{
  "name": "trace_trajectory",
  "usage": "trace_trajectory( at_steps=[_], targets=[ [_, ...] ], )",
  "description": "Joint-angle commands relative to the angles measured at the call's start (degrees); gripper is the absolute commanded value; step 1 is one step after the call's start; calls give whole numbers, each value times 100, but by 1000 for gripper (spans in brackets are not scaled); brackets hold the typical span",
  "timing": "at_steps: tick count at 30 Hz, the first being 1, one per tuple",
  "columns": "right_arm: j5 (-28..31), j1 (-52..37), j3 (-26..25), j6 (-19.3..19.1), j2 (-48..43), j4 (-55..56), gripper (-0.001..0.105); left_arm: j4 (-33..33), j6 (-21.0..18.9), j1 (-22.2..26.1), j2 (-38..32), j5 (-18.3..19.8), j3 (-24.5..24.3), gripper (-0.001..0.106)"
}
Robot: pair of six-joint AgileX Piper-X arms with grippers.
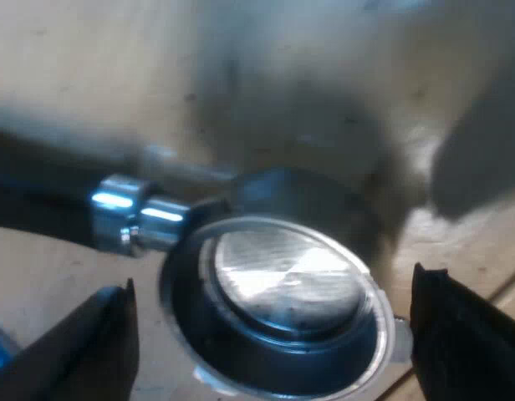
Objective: Put the handle in the coffee machine
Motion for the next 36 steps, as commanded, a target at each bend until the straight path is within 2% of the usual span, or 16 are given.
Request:
trace_trajectory(
  at_steps=[1, 6, 13, 31, 34, 36],
  targets=[
    [22, -4, 29, 11, 0, -138, 69, -104, 24, -20, 9, -12, -46, 84],
    [22, -4, 26, 27, 234, -195, 69, -109, 24, -20, 9, -8, -46, 84],
    [9, -4, 26, 27, 605, -881, 69, -109, 24, -20, 9, -8, -46, 84],
    [21, -4, 26, 27, 698, -544, 68, -109, 24, -20, 9, -8, -46, 84],
    [21, -4, 26, 3, 698, -453, 58, -109, 24, -20, 9, -8, -46, 84],
    [21, -4, 26, -212, 698, -450, 35, -135, 24, -20, 9, -8, -46, 84]
  ],
)
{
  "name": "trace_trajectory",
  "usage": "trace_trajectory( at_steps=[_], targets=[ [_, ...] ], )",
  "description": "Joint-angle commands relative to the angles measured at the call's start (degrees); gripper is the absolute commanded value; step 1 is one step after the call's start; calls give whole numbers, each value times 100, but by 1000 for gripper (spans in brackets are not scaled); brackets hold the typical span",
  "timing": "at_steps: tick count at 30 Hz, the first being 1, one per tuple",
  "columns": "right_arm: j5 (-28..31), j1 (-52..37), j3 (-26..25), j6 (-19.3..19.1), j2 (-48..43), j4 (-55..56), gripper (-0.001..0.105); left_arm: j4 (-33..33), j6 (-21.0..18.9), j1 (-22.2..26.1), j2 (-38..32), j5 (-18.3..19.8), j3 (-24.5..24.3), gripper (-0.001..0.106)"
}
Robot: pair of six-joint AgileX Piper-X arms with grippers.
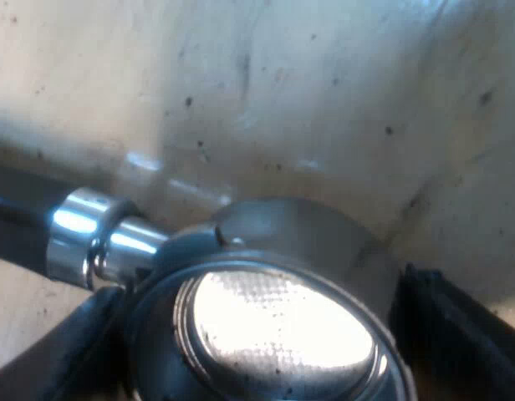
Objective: Put the handle in the coffee machine
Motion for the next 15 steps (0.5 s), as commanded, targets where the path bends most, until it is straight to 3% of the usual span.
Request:
trace_trajectory(
  at_steps=[1, 3, 4, 15],
  targets=[
    [-43, -4, -7, -182, 11, 166, 32, -103, 24, -20, 9, -8, -46, 84],
    [-60, -4, -7, -451, 11, 149, 3, -112, 24, -20, 9, -8, -46, 84],
    [-95, -4, -7, -539, 11, 136, 0, -112, 24, -20, 9, -8, -46, 84],
    [-332, -4, -7, -1912, -451, 489, 0, -112, 24, -20, 9, 39, -46, 84]
  ],
)
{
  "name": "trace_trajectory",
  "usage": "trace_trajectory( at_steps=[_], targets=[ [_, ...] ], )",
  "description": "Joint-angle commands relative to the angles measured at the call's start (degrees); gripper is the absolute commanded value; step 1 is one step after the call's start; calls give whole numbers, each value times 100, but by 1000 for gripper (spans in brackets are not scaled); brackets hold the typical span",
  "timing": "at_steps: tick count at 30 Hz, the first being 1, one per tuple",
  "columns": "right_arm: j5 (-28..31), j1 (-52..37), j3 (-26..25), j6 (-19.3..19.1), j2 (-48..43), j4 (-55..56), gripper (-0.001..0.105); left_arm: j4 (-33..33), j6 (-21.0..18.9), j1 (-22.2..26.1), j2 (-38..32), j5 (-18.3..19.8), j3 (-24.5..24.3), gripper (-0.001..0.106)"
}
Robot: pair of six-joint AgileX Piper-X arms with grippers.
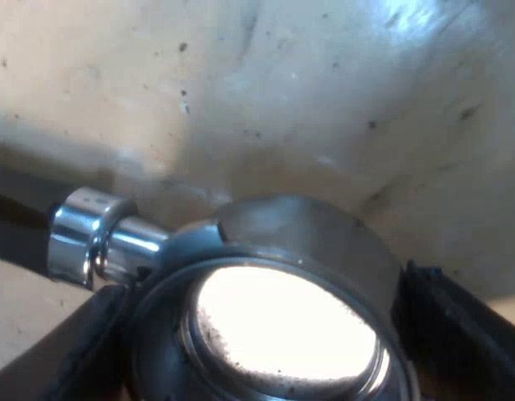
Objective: Put the handle in the coffee machine
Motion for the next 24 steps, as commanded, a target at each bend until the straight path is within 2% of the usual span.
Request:
trace_trajectory(
  at_steps=[1, 3, 7, 9, 12, 16, 22, 24],
  targets=[
    [4, -4, -11, -427, -315, 338, 0, -36, -9, -20, 9, 37, -46, 84],
    [4, -4, -11, -669, -453, 580, 0, -9, -67, -20, 9, 37, -46, 84],
    [-63, -4, -11, -1648, -757, 1041, 0, -10, -67, -20, 9, 37, -46, 84],
    [-167, -4, -11, -1860, -858, 1257, 0, -10, -67, -20, 9, 37, -46, 84],
    [-399, -4, -11, -2492, -970, 1510, 0, 160, -24, -20, 198, 97, -46, 84],
    [-909, -4, -22, -3321, -1032, 1593, 0, 413, 419, -20, 684, 434, -46, 84],
    [-1122, -18, -119, -4029, -1032, 1667, 0, 412, 1245, -20, 1214, 333, -46, 83],
    [-1256, -95, -161, -4353, -1032, 1681, 0, 412, 1632, -20, 1360, 256, -46, 83]
  ],
)
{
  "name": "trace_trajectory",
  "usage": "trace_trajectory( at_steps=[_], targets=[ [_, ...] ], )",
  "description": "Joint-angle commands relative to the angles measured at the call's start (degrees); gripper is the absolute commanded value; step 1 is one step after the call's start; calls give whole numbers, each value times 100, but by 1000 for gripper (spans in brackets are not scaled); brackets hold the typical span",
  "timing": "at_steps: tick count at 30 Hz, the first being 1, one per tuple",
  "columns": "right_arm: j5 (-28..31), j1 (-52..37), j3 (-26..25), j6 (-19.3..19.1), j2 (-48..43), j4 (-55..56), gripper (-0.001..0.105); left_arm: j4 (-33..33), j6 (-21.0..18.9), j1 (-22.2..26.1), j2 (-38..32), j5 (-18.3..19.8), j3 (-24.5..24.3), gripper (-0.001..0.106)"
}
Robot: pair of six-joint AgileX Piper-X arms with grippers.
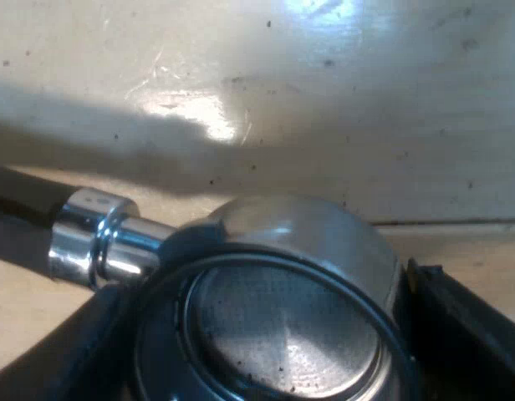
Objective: Put the handle in the coffee machine
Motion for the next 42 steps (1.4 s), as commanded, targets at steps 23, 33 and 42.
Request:
trace_trajectory(
  at_steps=[23, 33, 42],
  targets=[
    [-1229, -1388, -1131, -2589, -83, 38, 0, -875, 1098, -20, 1391, -35, -41, 83],
    [-1477, -1388, -1341, -2596, -83, 11, 0, -1069, 1123, -20, 1810, -37, -41, 83],
    [-1604, -1388, -1341, -2596, -83, 13, 0, -1086, 1347, -20, 2120, -37, -41, 83]
  ],
)
